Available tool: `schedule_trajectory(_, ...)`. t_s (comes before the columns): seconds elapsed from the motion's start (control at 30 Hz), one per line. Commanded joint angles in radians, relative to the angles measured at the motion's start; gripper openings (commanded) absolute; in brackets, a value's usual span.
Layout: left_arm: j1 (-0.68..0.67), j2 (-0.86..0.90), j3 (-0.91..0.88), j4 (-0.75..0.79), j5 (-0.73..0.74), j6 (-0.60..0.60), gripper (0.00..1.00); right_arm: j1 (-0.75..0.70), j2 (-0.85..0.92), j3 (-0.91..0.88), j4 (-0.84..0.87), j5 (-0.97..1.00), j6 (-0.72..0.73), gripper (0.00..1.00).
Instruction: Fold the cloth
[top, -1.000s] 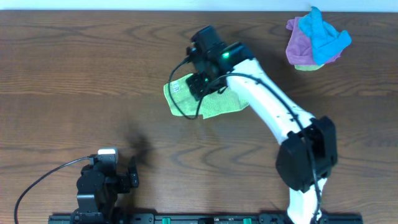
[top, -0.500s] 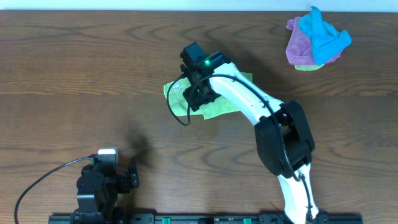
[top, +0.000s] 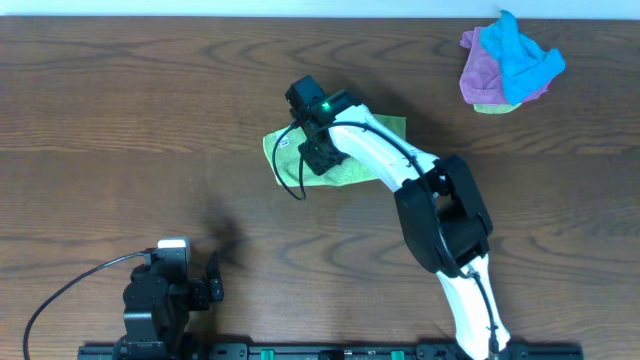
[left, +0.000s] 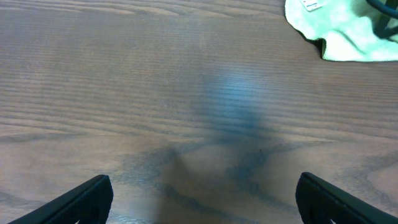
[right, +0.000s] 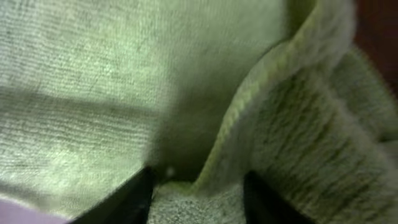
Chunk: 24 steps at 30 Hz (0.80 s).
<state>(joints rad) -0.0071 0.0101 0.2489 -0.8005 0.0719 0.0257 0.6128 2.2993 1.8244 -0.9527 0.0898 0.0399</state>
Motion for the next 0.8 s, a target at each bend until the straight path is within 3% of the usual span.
schedule_trajectory(0.0,0.001,-0.006,-0.010,0.003,0.007,-0.008,0.96,0.010,-0.002,0.007,0.003,0.080,-0.004,0.25)
schedule_trajectory(0.1,0.001,-0.006,-0.010,0.003,0.007,-0.008,0.95,0.010,-0.003,0.008,0.002,0.109,-0.004,0.01)
schedule_trajectory(0.43,0.001,-0.006,-0.010,0.003,0.008,-0.008,0.95,0.029,-0.084,0.084,0.029,0.188,-0.008,0.01)
schedule_trajectory(0.77,0.001,-0.006,-0.010,0.003,0.008,-0.040,0.95,0.028,-0.079,0.169,0.306,0.225,-0.096,0.01)
